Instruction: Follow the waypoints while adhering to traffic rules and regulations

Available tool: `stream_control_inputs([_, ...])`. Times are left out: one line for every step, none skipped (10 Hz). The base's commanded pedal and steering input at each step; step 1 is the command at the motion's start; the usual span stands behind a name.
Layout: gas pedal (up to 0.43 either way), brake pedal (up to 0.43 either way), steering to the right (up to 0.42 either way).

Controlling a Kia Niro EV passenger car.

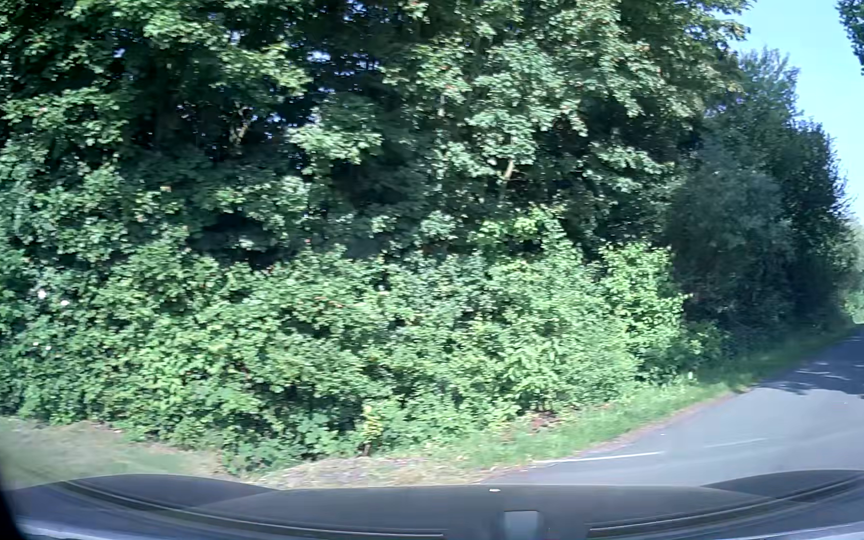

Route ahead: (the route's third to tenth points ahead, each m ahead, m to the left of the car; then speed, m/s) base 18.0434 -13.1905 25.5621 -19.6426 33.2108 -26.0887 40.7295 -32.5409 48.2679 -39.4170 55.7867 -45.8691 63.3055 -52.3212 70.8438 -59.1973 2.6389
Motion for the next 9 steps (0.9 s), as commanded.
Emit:
stream_control_inputs([0.110,0.006,0.971])
stream_control_inputs([0.110,0.006,0.957])
stream_control_inputs([0.110,0.006,0.934])
stream_control_inputs([0.110,0.006,0.898])
stream_control_inputs([0.110,0.006,0.825])
stream_control_inputs([0.110,0.006,0.749])
stream_control_inputs([0.110,0.006,0.681])
stream_control_inputs([0.110,0.006,0.624])
stream_control_inputs([0.110,0.006,0.581])
